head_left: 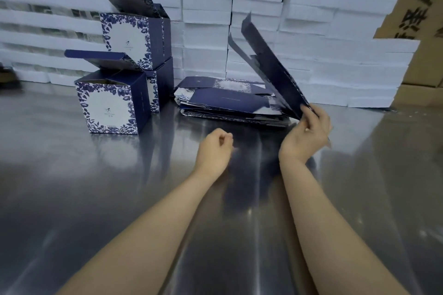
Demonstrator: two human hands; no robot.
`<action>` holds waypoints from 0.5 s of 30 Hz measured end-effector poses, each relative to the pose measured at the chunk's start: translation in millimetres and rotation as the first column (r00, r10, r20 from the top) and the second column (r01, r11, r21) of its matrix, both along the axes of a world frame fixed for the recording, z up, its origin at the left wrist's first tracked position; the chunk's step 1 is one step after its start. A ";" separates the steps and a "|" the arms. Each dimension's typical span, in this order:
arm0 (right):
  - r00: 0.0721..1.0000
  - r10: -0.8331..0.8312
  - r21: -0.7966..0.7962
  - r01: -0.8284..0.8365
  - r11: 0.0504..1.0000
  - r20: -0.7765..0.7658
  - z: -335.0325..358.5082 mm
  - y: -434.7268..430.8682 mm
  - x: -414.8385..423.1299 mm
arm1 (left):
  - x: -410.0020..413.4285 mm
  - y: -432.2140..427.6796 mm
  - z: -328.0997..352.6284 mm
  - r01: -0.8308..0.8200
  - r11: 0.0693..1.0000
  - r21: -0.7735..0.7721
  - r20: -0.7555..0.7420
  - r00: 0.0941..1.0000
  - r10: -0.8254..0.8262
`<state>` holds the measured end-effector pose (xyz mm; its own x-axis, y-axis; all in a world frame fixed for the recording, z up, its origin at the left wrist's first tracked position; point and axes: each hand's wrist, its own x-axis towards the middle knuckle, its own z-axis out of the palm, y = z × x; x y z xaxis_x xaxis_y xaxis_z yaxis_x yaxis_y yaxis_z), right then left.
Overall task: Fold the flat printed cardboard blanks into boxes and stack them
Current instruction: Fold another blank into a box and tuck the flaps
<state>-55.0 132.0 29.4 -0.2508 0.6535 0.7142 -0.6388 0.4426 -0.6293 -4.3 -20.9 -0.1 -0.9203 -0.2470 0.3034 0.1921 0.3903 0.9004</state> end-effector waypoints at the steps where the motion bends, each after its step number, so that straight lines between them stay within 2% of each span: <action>1: 1.000 0.000 -0.073 0.000 0.997 -0.005 5.0 5.9 9.5 | 1.5 -1.4 0.2 0.005 1.000 0.024 -0.009 1.000 -0.005; 4: 0.997 0.030 -0.356 -0.052 0.933 -0.066 22.2 30.0 27.1 | 10.7 -3.0 -0.1 0.024 0.997 0.067 -0.044 0.999 -0.021; 6: 0.986 0.138 -0.562 -0.168 0.810 -0.095 32.0 49.7 28.9 | 17.7 -3.3 -0.6 0.034 0.998 0.050 -0.087 0.996 -0.030; 8: 0.948 0.282 -0.705 -0.300 0.643 -0.146 32.1 65.2 29.2 | 22.4 -3.1 -0.7 0.027 1.000 -0.004 -0.108 0.994 -0.028; 12: 0.777 0.550 -0.804 -0.521 0.287 -0.307 8.1 76.5 39.3 | 24.1 -0.7 -0.1 0.032 0.998 -0.045 -0.060 0.998 -0.034; 13: 0.740 0.605 -0.814 -0.525 0.248 -0.292 4.8 76.9 40.7 | 23.6 -0.8 0.2 0.034 0.999 -0.032 -0.056 0.998 -0.035; 15: 0.683 0.703 -0.813 -0.515 0.271 -0.198 4.8 74.6 40.3 | 22.8 -2.8 5.2 0.035 0.998 0.048 -0.069 0.997 -0.032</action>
